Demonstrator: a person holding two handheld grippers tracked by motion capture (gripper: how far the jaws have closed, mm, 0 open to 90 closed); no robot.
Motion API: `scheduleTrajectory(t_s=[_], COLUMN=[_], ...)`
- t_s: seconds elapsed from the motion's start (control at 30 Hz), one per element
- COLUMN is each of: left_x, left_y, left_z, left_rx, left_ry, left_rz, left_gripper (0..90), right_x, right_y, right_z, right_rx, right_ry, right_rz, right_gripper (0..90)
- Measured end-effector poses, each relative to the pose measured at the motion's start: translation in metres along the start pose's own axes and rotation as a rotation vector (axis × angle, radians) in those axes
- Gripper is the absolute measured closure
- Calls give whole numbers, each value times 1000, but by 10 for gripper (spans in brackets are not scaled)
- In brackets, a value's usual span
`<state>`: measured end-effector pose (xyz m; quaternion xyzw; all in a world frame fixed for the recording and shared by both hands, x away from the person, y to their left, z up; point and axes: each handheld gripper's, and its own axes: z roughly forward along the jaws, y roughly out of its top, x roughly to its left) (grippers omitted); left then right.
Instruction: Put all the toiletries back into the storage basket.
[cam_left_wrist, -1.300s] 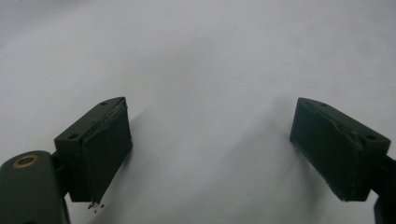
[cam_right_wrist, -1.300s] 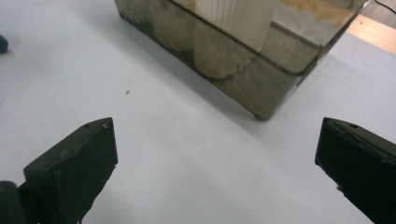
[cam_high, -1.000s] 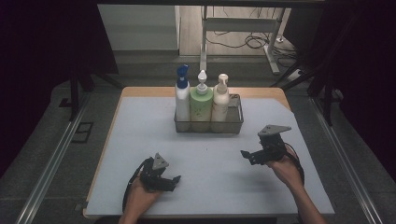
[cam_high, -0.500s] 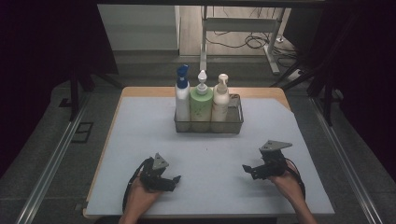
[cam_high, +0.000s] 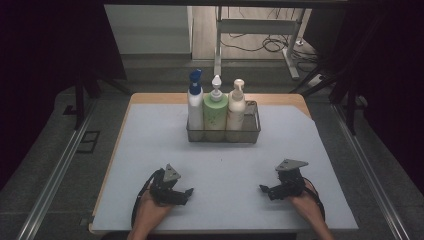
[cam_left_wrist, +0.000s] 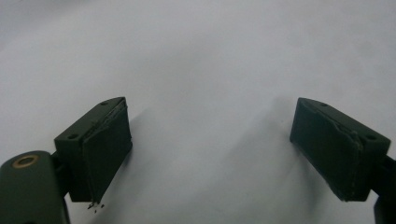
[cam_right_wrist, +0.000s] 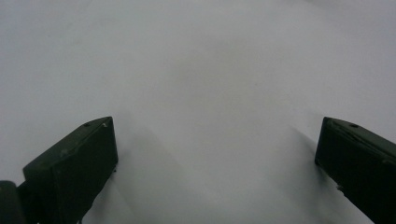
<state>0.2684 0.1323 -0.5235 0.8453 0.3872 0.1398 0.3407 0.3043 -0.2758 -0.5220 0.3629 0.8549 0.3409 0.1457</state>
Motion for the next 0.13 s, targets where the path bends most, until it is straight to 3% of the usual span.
scheduleTrajectory(t_s=[0.13], left_x=[0], left_y=[0], left_z=[0], left_rx=[1], left_ry=[-1], left_rz=[0], left_gripper=[122], right_x=[0], right_y=[0], right_z=[0], right_rx=[-1], right_ry=[-1], right_rz=[1], right_gripper=[0])
